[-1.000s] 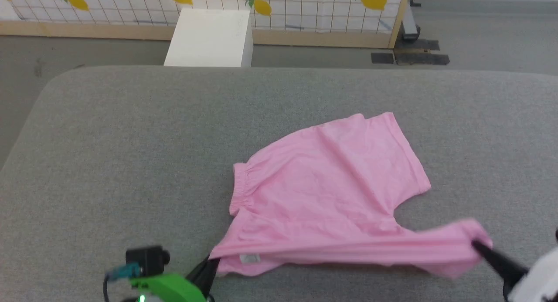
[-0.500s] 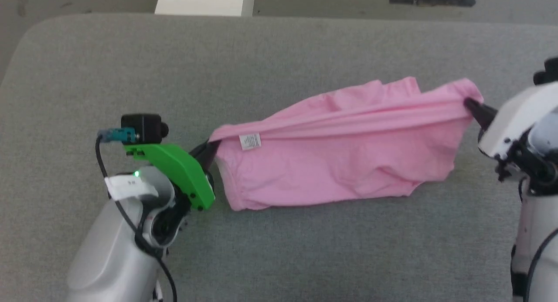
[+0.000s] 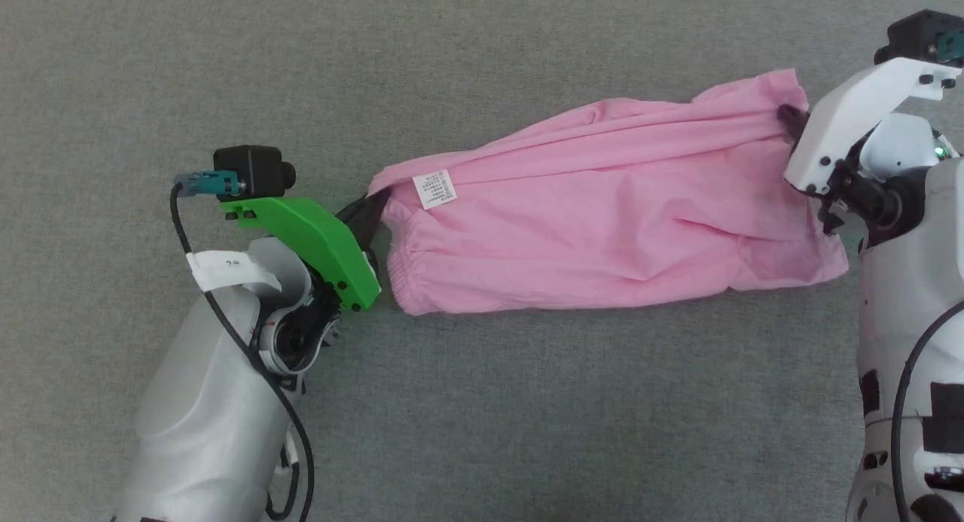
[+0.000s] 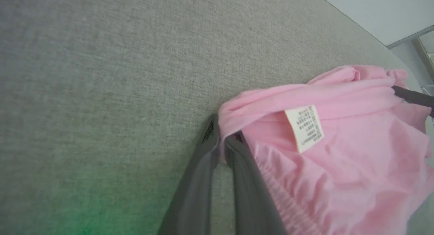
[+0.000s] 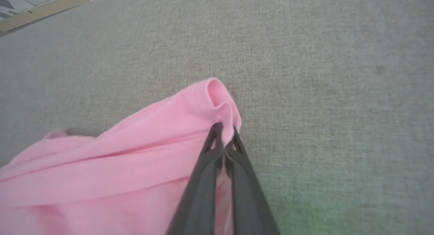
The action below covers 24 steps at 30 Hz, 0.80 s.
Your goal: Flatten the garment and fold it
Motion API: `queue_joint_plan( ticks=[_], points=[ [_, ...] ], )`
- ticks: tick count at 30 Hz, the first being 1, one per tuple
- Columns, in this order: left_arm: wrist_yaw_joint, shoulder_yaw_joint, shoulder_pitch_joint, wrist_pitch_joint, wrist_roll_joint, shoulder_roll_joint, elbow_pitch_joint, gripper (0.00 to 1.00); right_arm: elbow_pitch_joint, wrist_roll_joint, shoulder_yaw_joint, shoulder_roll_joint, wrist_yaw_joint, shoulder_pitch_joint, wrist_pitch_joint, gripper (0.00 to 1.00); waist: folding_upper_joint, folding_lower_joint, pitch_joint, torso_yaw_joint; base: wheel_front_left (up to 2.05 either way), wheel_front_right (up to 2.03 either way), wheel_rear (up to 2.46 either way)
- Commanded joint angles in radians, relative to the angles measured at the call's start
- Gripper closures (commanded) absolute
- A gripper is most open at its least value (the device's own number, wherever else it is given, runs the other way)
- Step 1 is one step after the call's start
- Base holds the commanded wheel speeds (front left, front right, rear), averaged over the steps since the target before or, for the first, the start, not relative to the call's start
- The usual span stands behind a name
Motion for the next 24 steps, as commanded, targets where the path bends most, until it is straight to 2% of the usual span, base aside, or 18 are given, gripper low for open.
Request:
queue_joint_plan(
  ticks=[1, 4, 8, 10, 12, 17, 20, 24],
  points=[
    [-0.002, 0.003, -0.008, -0.005, -0.011, 0.001, 0.016, 0.0, 0.013, -0.008, -0.001, -0.006, -0.002, -0.023, -0.027, 0.0, 0.0, 0.0, -0.003, 0.006, 0.0, 0.0, 0.0],
    [-0.009, 0.017, -0.003, -0.031, -0.022, -0.004, 0.014, 0.0, 0.038, 0.009, 0.017, -0.006, -0.002, -0.029, -0.068, 0.0, 0.0, 0.0, -0.036, 0.003, 0.0, 0.0, 0.0],
    [-0.008, 0.048, 0.032, -0.098, -0.022, 0.007, -0.029, 0.0, 0.01, 0.034, 0.05, -0.008, -0.002, 0.005, -0.117, 0.0, 0.0, 0.0, -0.098, -0.007, 0.0, 0.0, 0.0],
    [-0.012, 0.064, 0.064, -0.175, 0.002, 0.017, -0.075, 0.0, -0.022, 0.051, 0.074, -0.017, -0.002, 0.044, -0.14, 0.0, 0.0, 0.0, -0.133, -0.012, 0.0, 0.0, 0.0],
    [-0.009, 0.062, 0.105, -0.282, 0.079, 0.046, -0.12, 0.0, -0.059, 0.059, 0.107, -0.035, -0.002, 0.1, -0.149, 0.0, 0.0, 0.0, -0.166, -0.015, 0.0, 0.0, 0.0],
    [0.024, 0.014, 0.245, -0.513, 0.26, 0.079, -0.169, 0.0, -0.164, 0.051, 0.18, -0.087, -0.002, 0.271, -0.114, 0.0, 0.0, 0.0, -0.223, -0.014, 0.0, 0.0, 0.0],
    [0.053, -0.001, 0.315, -0.559, 0.304, 0.071, -0.17, 0.0, -0.218, 0.05, 0.21, -0.1, -0.002, 0.361, -0.069, 0.0, 0.0, 0.0, -0.234, -0.01, 0.0, 0.0, 0.0],
    [0.074, -0.003, 0.381, -0.579, 0.311, 0.045, -0.179, 0.0, -0.275, 0.043, 0.219, -0.097, -0.002, 0.422, -0.026, 0.0, 0.0, 0.0, -0.225, 0.0, 0.0, 0.0, 0.0]
  ],
)
